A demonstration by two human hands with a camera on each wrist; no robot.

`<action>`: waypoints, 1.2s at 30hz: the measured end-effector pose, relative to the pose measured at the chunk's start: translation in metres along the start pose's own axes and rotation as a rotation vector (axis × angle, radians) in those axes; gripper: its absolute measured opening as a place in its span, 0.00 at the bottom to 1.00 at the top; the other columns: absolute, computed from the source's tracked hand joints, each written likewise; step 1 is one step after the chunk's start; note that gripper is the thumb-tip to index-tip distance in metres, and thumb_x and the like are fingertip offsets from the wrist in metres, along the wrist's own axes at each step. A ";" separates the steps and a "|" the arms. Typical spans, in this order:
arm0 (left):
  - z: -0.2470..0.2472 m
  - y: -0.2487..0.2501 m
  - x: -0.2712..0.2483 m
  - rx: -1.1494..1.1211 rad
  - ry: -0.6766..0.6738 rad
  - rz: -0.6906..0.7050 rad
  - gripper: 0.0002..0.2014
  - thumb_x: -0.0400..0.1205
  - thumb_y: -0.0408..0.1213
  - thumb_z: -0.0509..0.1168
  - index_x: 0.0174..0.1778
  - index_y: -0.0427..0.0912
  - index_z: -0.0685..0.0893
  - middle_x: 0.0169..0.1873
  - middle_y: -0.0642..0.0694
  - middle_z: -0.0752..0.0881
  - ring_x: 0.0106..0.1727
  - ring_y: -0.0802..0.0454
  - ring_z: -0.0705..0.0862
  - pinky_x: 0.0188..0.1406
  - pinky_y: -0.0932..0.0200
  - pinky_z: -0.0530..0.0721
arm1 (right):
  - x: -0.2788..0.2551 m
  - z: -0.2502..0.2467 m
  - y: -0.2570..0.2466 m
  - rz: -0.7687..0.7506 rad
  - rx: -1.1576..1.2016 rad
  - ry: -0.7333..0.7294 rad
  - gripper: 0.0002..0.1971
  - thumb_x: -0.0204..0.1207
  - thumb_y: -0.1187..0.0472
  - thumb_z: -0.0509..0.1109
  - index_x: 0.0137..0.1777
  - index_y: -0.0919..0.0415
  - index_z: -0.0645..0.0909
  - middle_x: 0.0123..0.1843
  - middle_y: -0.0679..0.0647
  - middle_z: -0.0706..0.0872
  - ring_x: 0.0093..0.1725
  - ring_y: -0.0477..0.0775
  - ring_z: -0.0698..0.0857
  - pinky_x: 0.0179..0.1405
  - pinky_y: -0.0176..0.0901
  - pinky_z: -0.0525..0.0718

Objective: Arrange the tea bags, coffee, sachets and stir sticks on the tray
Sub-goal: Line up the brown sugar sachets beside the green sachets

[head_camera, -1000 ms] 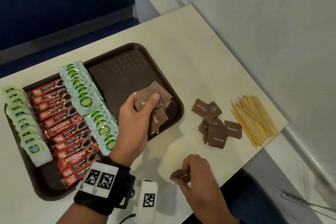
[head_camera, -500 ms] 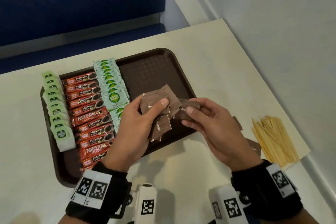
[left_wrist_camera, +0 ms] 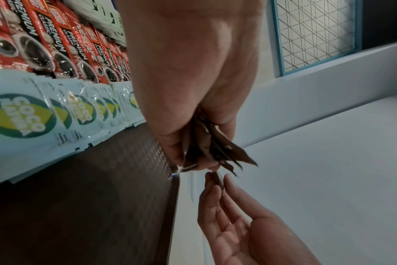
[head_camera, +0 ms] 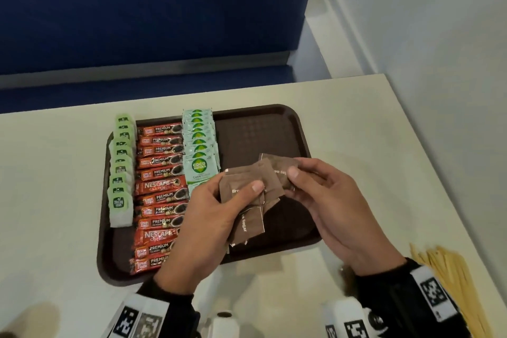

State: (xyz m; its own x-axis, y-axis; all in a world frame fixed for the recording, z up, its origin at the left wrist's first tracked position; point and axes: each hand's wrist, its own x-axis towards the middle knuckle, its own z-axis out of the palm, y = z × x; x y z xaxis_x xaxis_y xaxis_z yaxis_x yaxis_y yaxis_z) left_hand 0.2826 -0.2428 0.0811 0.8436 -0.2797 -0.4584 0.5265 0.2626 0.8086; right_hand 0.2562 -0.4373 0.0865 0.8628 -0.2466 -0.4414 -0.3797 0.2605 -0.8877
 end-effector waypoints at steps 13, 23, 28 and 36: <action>-0.022 0.010 0.006 0.049 0.290 0.113 0.14 0.81 0.40 0.77 0.63 0.48 0.93 0.52 0.46 0.98 0.52 0.46 0.98 0.43 0.52 0.92 | 0.096 0.030 -0.021 -0.136 -0.461 -0.048 0.07 0.85 0.62 0.77 0.55 0.47 0.90 0.53 0.44 0.94 0.53 0.46 0.92 0.46 0.29 0.89; -0.052 0.022 0.012 -0.104 0.353 0.118 0.14 0.80 0.38 0.76 0.62 0.45 0.94 0.54 0.41 0.97 0.50 0.47 0.97 0.39 0.60 0.93 | 0.187 0.079 0.000 -0.321 -0.749 -0.046 0.07 0.83 0.64 0.79 0.57 0.53 0.89 0.47 0.48 0.93 0.40 0.45 0.93 0.36 0.24 0.85; -0.055 0.026 0.023 -0.153 0.364 0.131 0.14 0.79 0.35 0.76 0.61 0.42 0.94 0.53 0.39 0.97 0.48 0.48 0.97 0.40 0.60 0.95 | 0.195 0.084 0.007 -0.358 -0.788 -0.022 0.08 0.81 0.64 0.81 0.55 0.52 0.87 0.44 0.51 0.91 0.42 0.49 0.93 0.40 0.37 0.94; -0.055 0.032 0.041 -0.206 0.396 0.155 0.17 0.80 0.36 0.76 0.65 0.41 0.93 0.57 0.39 0.97 0.53 0.47 0.96 0.47 0.59 0.95 | 0.196 0.085 0.011 -0.424 -0.878 0.001 0.11 0.81 0.57 0.82 0.57 0.50 0.83 0.40 0.45 0.91 0.42 0.47 0.91 0.51 0.57 0.94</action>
State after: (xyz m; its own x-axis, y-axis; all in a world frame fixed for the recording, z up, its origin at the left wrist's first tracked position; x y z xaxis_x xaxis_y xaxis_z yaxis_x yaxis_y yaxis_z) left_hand 0.3400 -0.1951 0.0684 0.8683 0.1405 -0.4757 0.3674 0.4623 0.8070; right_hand 0.4494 -0.4034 0.0014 0.9851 -0.1605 -0.0623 -0.1517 -0.6383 -0.7547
